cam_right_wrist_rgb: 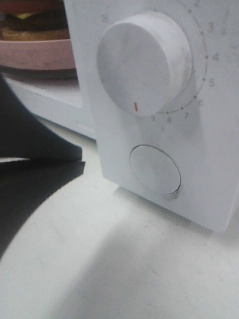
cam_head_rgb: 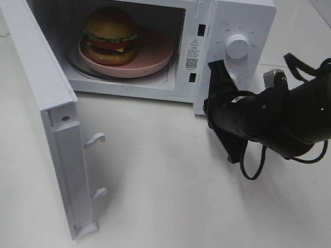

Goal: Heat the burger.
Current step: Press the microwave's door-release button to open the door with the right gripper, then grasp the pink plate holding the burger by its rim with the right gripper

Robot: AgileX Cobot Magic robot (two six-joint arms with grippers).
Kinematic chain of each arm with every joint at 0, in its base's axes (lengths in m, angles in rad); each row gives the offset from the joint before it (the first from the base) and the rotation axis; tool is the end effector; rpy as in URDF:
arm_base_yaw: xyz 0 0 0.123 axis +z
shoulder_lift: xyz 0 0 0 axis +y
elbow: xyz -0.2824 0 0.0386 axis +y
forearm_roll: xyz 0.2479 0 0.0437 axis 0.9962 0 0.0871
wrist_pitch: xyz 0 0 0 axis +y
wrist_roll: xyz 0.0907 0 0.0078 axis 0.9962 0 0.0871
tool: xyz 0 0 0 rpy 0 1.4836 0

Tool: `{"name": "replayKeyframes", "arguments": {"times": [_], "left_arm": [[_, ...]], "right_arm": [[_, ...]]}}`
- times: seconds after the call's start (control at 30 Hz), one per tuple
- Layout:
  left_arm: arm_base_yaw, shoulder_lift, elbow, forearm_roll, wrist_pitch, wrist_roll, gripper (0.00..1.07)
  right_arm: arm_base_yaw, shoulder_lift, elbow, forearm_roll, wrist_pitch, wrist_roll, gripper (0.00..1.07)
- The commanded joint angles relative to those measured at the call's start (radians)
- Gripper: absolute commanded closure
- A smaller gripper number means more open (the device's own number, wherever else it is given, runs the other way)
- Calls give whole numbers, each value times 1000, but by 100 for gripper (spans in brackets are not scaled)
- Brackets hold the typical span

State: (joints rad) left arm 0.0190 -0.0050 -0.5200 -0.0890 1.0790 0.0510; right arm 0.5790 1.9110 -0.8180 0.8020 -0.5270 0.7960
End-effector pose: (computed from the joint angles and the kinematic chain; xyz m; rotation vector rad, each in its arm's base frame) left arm -0.0088 -0.0073 0.2814 0.0390 2.0346 -0.0623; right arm 0.3129 0.1654 0.1268 1.2170 1.9031 0.7951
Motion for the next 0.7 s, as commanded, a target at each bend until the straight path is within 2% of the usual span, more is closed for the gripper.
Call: {"name": "replayKeyframes", "arguments": {"times": [0.03, 0.1, 0.13, 0.27, 0.33, 0.37, 0.43, 0.5, 0.53, 0.63, 0.7], "left_arm": [[1, -19, 4, 2, -10, -6, 9], [1, -19, 4, 2, -10, -6, 9], [1, -19, 4, 2, -10, -6, 9], [1, -19, 4, 2, -10, -6, 9], [1, -19, 4, 2, -10, -6, 9], [1, -19, 4, 2, -10, -6, 9], [1, -19, 4, 2, -10, -6, 9], [1, -19, 4, 2, -10, -6, 9], [1, -19, 4, 2, -10, -6, 9], [1, -19, 4, 2, -10, -6, 9], [1, -19, 4, 2, -10, -6, 9]], "right_arm": [[-26, -70, 23, -12, 97, -199, 107], [-31, -81, 23, -21, 134, -254, 107], [-45, -107, 23, -64, 208, -336, 107], [-60, -150, 23, -141, 317, -429, 107], [-67, -188, 22, -240, 436, -483, 107], [-67, -188, 22, -240, 436, -483, 107], [-79, -224, 22, -343, 550, -501, 107], [-79, -231, 22, -382, 588, -501, 107], [-79, -253, 22, -459, 649, -511, 107], [-79, -275, 15, -513, 716, -527, 107], [-79, -300, -11, -575, 846, -587, 107]]}}
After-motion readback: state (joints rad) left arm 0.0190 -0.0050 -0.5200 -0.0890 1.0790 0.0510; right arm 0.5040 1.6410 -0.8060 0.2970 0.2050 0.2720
